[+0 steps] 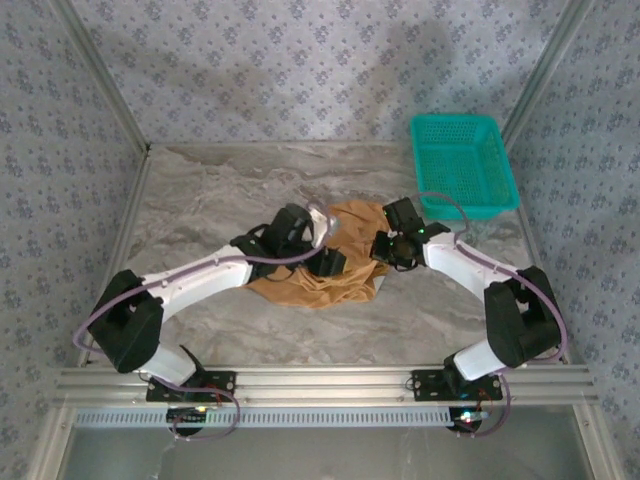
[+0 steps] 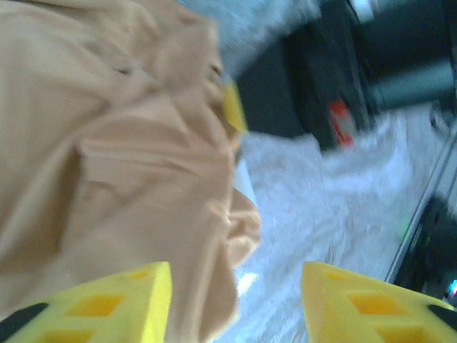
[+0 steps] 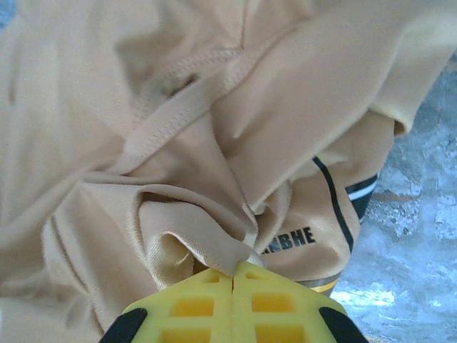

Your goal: Fold the inside-out t-shirt

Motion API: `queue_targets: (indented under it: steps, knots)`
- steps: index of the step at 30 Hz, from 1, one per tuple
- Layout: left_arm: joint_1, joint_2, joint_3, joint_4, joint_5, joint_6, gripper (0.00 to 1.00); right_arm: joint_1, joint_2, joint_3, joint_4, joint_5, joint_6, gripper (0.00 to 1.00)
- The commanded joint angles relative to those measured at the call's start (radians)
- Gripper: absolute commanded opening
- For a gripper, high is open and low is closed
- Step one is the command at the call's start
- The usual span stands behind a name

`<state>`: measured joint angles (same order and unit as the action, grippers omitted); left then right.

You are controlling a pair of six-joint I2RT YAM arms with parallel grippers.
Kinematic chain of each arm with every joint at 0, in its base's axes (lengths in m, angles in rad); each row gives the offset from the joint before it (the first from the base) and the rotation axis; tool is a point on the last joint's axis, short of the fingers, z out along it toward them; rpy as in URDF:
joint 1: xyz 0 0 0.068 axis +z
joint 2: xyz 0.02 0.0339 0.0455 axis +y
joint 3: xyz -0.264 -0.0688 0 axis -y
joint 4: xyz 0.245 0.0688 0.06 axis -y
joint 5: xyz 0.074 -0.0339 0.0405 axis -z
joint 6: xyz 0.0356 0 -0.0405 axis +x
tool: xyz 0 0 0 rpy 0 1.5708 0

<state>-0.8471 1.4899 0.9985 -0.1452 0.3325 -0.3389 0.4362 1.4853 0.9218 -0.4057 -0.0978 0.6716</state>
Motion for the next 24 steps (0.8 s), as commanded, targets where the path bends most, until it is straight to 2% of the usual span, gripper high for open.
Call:
queue_targets:
  steps: [1, 5, 8, 9, 11, 16, 20, 24]
  knots:
    - [-0.083, -0.016, -0.035, -0.051, -0.109, 0.129, 0.56, -0.008, -0.014, 0.035, -0.042, 0.011, -0.021, 0.0]
    - [-0.112, 0.062, -0.009, -0.045, -0.203, 0.159, 0.6, -0.007, -0.014, 0.04, -0.046, 0.004, -0.019, 0.0]
    - [-0.112, 0.151, 0.04, -0.075, -0.285, 0.179, 0.56, -0.008, -0.023, 0.039, -0.054, 0.005, -0.018, 0.0]
    - [-0.109, 0.179, 0.061, -0.092, -0.308, 0.187, 0.5, -0.007, -0.026, 0.038, -0.056, 0.005, -0.018, 0.0]
    - [-0.1, 0.234, 0.115, -0.128, -0.333, 0.197, 0.3, -0.009, -0.037, 0.034, -0.058, 0.007, -0.019, 0.0]
    - [-0.079, 0.26, 0.203, -0.177, -0.351, 0.21, 0.0, -0.013, -0.043, 0.024, -0.062, 0.007, -0.023, 0.0]
    - [-0.039, 0.201, 0.246, -0.177, -0.325, 0.199, 0.0, -0.015, -0.036, 0.006, -0.043, 0.012, -0.023, 0.0]
    - [0.035, 0.144, 0.266, -0.123, -0.237, 0.17, 0.0, -0.014, 0.002, 0.001, -0.026, 0.007, -0.023, 0.0]
